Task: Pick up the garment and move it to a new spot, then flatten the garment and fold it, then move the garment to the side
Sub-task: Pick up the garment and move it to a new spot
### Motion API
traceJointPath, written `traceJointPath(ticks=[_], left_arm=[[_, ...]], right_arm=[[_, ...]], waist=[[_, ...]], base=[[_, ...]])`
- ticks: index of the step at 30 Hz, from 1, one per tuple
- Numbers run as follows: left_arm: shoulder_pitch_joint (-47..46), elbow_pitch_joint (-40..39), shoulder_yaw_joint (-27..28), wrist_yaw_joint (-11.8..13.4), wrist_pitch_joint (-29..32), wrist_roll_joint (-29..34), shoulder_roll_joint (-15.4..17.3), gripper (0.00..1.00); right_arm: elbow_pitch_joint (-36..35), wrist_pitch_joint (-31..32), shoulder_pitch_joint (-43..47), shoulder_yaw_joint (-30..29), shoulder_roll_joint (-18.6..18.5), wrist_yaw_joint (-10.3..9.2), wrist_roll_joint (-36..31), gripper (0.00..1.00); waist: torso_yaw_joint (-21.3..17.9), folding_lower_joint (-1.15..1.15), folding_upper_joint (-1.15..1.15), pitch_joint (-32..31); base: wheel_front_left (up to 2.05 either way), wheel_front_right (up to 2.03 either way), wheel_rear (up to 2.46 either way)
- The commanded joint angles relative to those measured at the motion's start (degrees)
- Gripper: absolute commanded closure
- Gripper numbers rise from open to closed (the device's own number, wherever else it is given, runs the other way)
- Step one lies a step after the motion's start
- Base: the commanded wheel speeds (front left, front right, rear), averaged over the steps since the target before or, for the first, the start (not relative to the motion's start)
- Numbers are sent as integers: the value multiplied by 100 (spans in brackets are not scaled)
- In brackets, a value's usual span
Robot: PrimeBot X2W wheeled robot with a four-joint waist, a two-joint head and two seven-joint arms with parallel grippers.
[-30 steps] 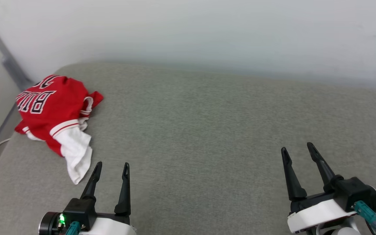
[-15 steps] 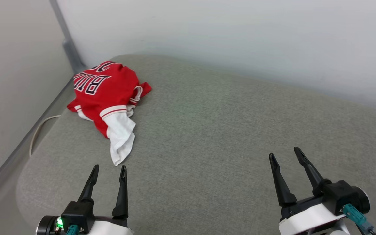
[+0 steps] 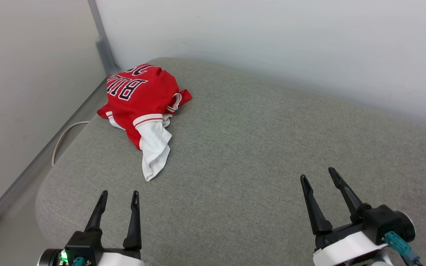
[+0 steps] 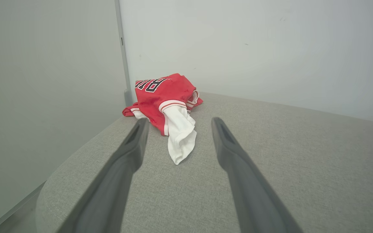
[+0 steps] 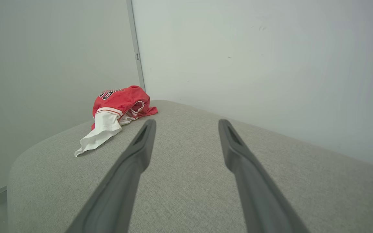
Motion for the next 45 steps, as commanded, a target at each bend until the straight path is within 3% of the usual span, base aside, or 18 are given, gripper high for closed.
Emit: traceJointPath(ticks=[1, 7, 10, 15, 21, 25, 30, 37, 41, 42, 43, 45], left_arm=[[29, -6, 9, -28, -16, 36, -11, 0], [-268, 179, 245, -194, -16, 8, 38, 0], [-643, 365, 368, -359, -16, -45, 251, 0], [-1642, 1060, 305, -547, 31, -272, 887, 0], [-3050, 1825, -294, -586, 1125, -1463, 2007, 0], [-3740, 2259, -922, -587, 2295, -2499, 2785, 0], [-4271, 2491, -1525, -583, 3414, -3691, 3491, 0], [-4651, 2967, -1960, -584, 3967, -4511, 3911, 0], [-4760, 3256, -2276, -584, 4156, -4845, 3894, 0], [-4775, 3289, -2363, -585, 4217, -4934, 3898, 43], [-4766, 3307, -2453, -585, 4230, -5008, 3899, 96], [-4761, 3330, -2596, -585, 4150, -5112, 3916, 100]], right_arm=[[-2, -12, 0, -3, 9, -4, 14, 0], [-79, -12, -144, -61, 9, -4, -115, 0], [-111, -12, -244, -75, 8, -4, -269, 0], [-235, -12, -450, -149, 6, -5, -572, 0], [-327, -12, -634, -295, 7, -4, -721, 0], [-442, -12, -769, -312, 6, -4, -854, 0], [-567, -12, -907, -332, 6, -4, -919, 0], [-659, -12, -1011, -369, 7, -4, -984, 0], [-686, -12, -1061, -406, 7, -4, -1016, 0], [-688, -12, -1065, -417, 6, -5, -1016, 0], [-683, -12, -1080, -429, 7, -4, -1013, 0], [-666, -12, -1107, -455, 7, -4, -1003, 0]], waist=[[-9, 0, 0, 18], [-179, 0, 0, 267], [-320, 0, 0, 546], [-537, 0, 0, 1105], [-793, 0, 0, 1718], [-954, 0, 0, 2090], [-1147, 0, 0, 2478], [-1332, 0, 0, 2858], [-1383, 0, 0, 2976], [-1386, 0, 0, 2985], [-1386, 0, 0, 2990], [-1374, 0, 0, 2986]], base=[[0, 0, 0], [0, 0, 0], [0, 0, 0], [0, 0, 0], [0, 0, 0], [0, 0, 0], [0, 0, 0], [0, 0, 0], [0, 0, 0], [0, 0, 0], [0, 0, 0], [0, 0, 0]])
